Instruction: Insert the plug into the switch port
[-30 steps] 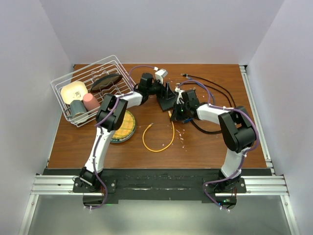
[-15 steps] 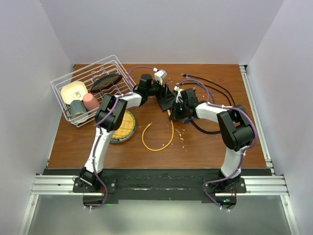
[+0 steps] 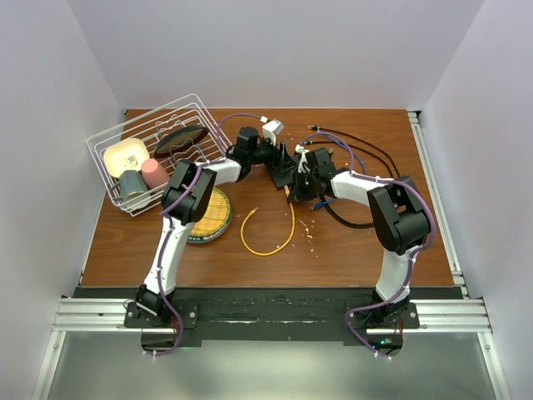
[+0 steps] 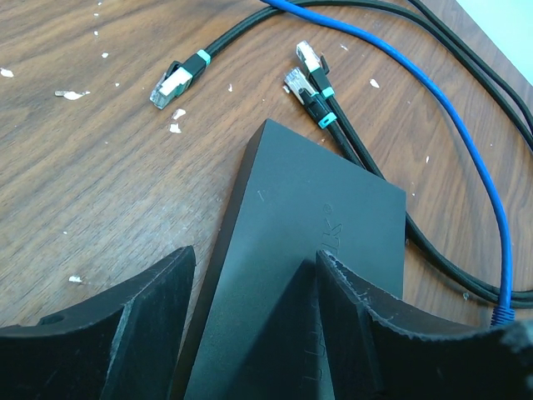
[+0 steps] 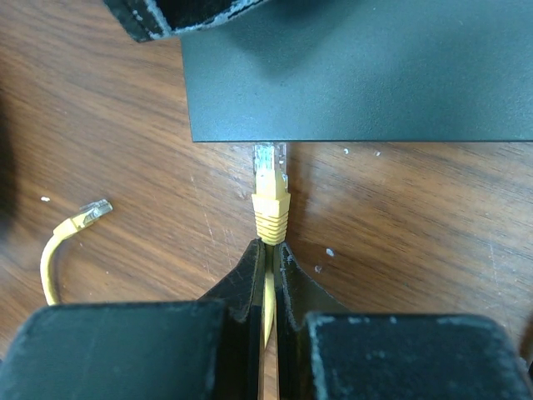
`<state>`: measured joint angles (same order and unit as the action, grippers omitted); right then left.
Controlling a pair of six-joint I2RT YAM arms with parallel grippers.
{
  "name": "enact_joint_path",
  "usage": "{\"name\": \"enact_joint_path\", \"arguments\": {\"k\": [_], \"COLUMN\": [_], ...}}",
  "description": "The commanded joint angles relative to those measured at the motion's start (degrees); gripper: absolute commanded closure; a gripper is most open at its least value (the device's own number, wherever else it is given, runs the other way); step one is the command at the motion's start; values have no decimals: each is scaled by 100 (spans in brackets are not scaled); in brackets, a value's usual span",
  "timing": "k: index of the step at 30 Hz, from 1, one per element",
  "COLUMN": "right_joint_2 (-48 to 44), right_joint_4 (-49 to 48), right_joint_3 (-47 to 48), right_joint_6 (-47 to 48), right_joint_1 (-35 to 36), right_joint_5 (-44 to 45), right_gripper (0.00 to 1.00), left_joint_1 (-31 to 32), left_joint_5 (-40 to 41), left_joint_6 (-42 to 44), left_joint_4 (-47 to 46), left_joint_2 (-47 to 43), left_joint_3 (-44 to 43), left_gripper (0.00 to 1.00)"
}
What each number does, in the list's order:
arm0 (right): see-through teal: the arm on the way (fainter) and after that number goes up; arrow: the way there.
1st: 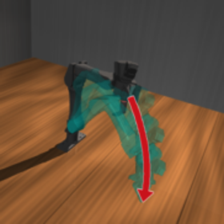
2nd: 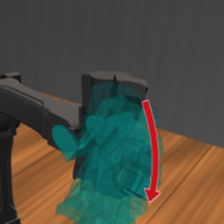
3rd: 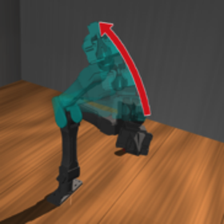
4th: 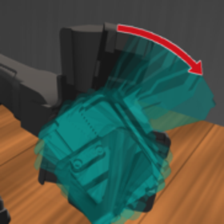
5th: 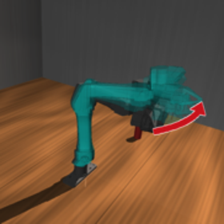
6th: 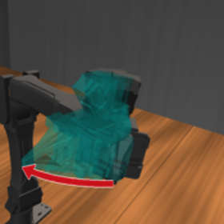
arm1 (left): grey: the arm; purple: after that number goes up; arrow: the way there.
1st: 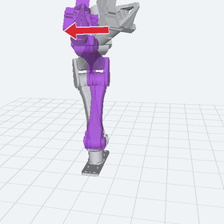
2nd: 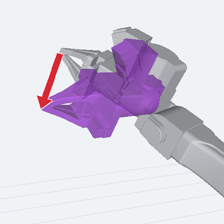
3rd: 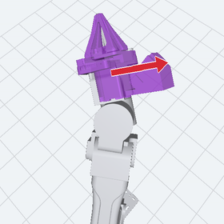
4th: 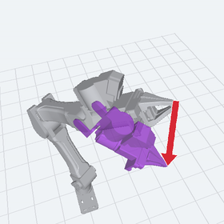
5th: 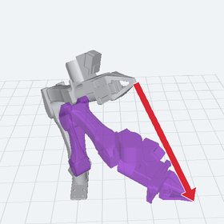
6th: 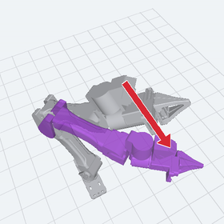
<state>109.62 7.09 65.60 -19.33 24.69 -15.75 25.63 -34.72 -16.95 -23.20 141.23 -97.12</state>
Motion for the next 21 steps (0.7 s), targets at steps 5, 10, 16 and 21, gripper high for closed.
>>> {"name": "enact_joint_path", "arguments": {"k": [5, 10, 16, 21], "right_joint_2": [270, 332, 384, 323], "right_joint_4": [565, 732, 881, 759], "right_joint_3": [365, 523, 699, 629], "right_joint_6": [-88, -167, -211, -238], "right_joint_1": [1, -8, 1, -8], "right_joint_5": [230, 46, -69, -78], "right_gripper": [100, 100, 100, 100], "left_joint_1": [4, 4, 4, 12], "left_joint_5": [-105, -140, -193, -263], "left_joint_6": [-45, -63, -186, -247], "left_joint_4": [378, 378, 202, 97], "left_joint_2": [-210, -280, -403, -447], "left_joint_3": [194, 220, 413, 510], "left_gripper": [36, 36, 36, 37]}}
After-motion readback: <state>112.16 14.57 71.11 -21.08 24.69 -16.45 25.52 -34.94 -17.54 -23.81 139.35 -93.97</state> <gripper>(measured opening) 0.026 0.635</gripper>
